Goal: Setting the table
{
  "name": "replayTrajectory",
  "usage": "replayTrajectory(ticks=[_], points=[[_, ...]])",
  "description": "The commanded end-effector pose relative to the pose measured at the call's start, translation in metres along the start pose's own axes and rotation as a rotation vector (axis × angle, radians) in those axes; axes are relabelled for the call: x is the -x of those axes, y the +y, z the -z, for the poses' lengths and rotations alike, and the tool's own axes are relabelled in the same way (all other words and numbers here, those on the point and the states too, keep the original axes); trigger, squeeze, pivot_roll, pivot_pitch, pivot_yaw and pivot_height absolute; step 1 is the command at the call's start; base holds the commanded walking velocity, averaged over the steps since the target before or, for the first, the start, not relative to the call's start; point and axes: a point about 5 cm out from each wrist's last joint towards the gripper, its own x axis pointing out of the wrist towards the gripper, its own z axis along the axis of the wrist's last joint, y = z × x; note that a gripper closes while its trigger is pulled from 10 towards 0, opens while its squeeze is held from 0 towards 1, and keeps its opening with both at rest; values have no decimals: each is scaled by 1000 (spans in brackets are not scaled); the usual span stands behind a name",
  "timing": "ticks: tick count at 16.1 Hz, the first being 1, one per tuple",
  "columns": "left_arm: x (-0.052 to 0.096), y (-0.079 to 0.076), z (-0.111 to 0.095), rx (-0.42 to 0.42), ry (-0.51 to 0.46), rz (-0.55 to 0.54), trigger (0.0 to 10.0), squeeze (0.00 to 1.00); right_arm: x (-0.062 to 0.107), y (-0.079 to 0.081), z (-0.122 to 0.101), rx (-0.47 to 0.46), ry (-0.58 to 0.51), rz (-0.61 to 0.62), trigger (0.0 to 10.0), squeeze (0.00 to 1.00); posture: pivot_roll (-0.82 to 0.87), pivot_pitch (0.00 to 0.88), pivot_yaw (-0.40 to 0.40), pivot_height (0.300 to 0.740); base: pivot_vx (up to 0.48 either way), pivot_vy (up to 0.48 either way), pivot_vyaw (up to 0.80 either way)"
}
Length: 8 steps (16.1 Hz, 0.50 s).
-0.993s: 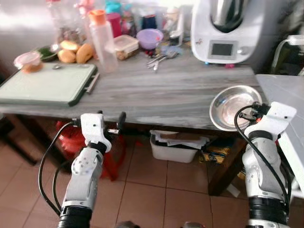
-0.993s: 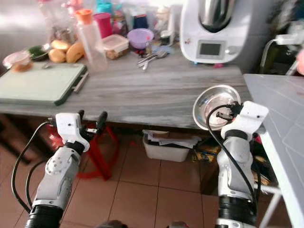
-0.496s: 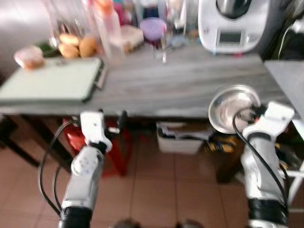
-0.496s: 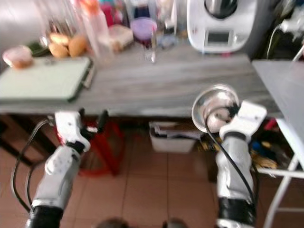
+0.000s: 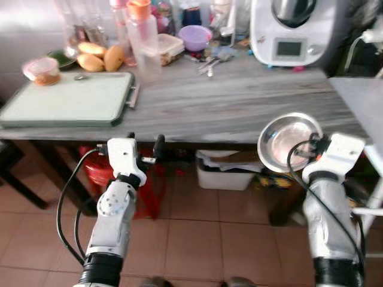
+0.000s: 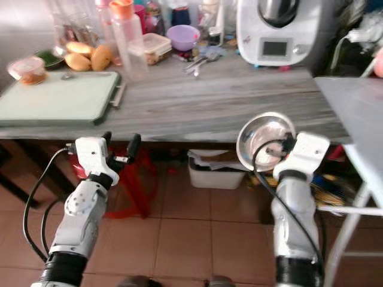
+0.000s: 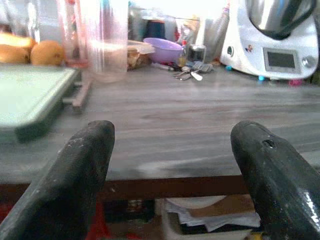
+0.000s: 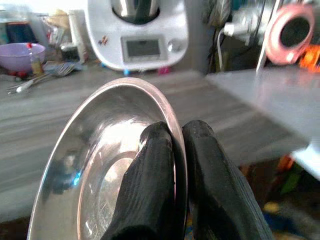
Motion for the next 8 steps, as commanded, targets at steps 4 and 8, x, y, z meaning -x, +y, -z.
replayTrajectory(ticks=[4, 8], points=[[14, 8, 5, -10, 2, -66, 10000, 0, -17, 22, -8, -9, -19, -81, 10000, 0, -29, 0, -42, 740, 0, 0, 0], [5, 5, -1, -24, -5, 7, 10000, 0, -11, 18, -7, -24, -33, -32, 10000, 0, -61, 0, 29, 740, 0, 0, 0]])
